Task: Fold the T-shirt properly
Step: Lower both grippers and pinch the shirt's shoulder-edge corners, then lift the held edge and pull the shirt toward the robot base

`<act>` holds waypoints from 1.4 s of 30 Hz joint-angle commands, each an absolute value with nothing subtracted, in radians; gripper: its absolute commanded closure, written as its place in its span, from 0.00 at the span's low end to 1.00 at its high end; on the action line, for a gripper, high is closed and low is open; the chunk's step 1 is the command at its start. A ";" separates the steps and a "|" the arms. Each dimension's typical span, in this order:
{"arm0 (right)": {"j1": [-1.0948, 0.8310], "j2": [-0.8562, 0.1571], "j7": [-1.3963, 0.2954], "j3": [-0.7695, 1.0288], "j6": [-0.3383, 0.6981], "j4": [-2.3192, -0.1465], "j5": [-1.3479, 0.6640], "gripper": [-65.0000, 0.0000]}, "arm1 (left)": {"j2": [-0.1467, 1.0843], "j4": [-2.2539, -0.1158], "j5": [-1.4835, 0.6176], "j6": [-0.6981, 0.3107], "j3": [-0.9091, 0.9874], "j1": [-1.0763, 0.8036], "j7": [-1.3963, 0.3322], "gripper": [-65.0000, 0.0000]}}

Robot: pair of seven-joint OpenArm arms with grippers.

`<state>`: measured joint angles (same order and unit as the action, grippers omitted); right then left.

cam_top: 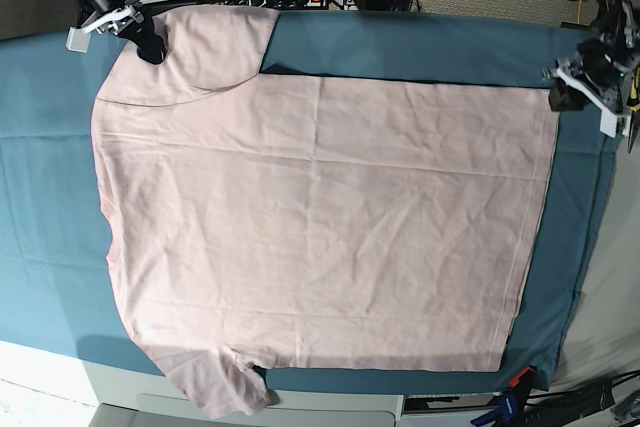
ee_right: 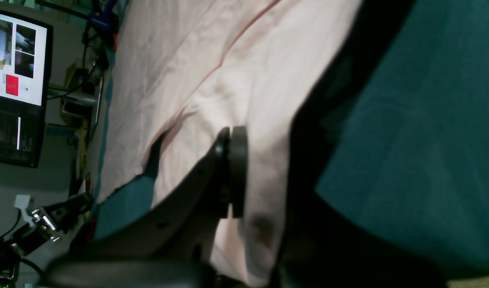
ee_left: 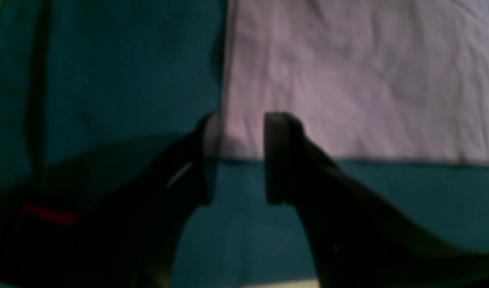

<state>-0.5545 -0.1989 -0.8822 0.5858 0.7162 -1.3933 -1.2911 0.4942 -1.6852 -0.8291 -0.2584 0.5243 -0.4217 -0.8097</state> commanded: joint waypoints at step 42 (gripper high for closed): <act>-0.651 -0.205 -0.960 0.585 0.698 -1.518 -1.278 1.00 | 0.485 -1.638 -1.011 -0.413 0.546 -0.478 -0.868 1.00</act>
<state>-0.6407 -0.1959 -0.9447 0.5808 0.7029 -1.5089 -1.2907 0.4686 -1.6230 -0.9997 -0.4088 0.5377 -0.4740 -0.8665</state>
